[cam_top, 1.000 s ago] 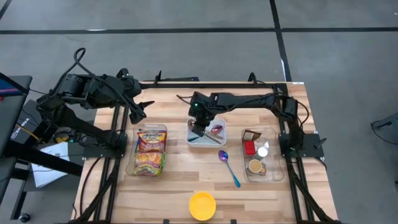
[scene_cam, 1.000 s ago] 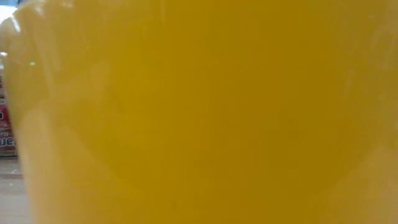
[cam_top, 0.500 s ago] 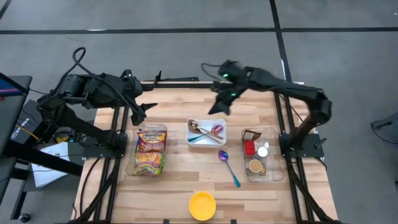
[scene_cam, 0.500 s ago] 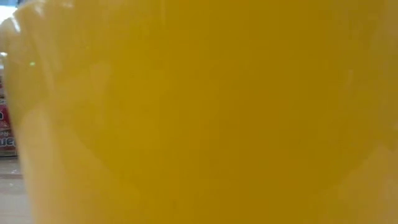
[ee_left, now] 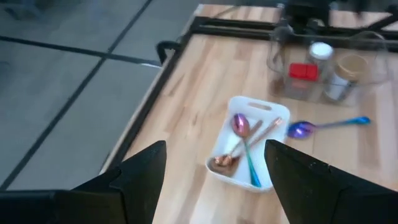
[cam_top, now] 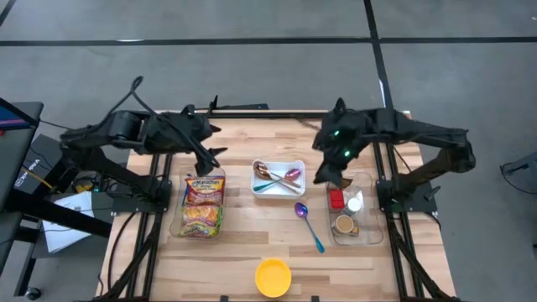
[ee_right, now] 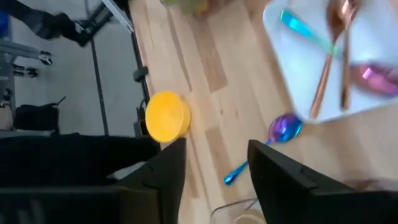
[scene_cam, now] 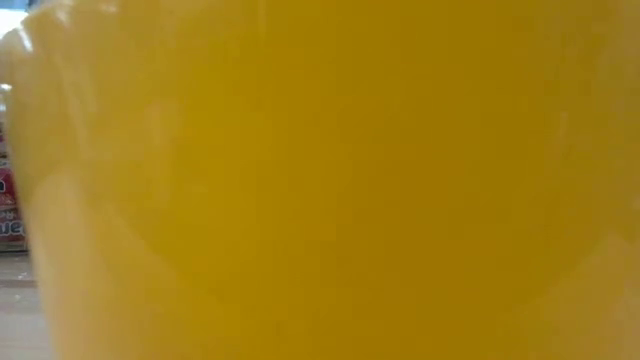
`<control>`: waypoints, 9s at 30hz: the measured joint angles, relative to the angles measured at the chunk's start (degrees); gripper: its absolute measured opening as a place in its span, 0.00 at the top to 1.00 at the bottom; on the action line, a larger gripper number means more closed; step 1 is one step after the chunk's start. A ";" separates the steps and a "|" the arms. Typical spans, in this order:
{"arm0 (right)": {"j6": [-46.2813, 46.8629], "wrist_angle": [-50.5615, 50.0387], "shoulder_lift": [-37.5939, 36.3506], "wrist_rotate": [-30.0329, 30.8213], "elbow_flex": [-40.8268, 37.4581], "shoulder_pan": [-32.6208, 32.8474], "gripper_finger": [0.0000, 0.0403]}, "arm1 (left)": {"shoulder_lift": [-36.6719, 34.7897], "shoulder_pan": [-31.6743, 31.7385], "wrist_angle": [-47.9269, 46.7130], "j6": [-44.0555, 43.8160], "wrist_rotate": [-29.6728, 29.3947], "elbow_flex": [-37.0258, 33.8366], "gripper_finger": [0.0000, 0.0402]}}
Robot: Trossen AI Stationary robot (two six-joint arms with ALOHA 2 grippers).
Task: Pick & Place Food Item
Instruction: Put the violet spoon into the white bin
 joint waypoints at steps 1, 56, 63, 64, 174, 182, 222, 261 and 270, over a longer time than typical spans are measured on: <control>1.53 -0.12 1.00 0.06 0.00 1.32 0.58 | 0.00 0.00 0.99 -0.23 -1.04 -0.76 0.34; 34.81 3.64 39.28 21.43 -4.59 21.12 0.65 | -13.18 0.02 2.01 6.92 -7.07 -2.03 0.34; 36.71 7.97 38.97 22.41 -7.67 21.63 0.67 | -13.20 0.04 2.01 6.92 -7.07 -2.03 0.34; 37.02 7.91 38.92 22.34 -8.07 21.63 0.67 | -13.20 0.04 2.01 6.92 -7.05 -2.03 0.34; 44.24 17.63 39.32 26.90 -6.25 23.01 0.67 | -13.31 0.04 2.01 7.81 -0.01 -2.03 0.34; 45.86 21.19 38.91 23.08 -9.81 22.17 0.67 | -13.31 0.04 2.01 7.83 1.20 -2.03 0.34; 37.71 10.27 39.00 26.96 9.24 26.80 1.00 | -13.31 0.02 1.99 7.76 2.17 -2.03 0.34; 101.17 -2.86 38.38 57.33 24.55 18.59 1.00 | -13.31 0.04 -2.95 1.71 2.17 -2.05 0.34; 101.72 -4.21 40.23 56.61 24.48 11.70 1.00 | -13.31 0.04 -2.90 -0.01 2.17 -2.05 0.34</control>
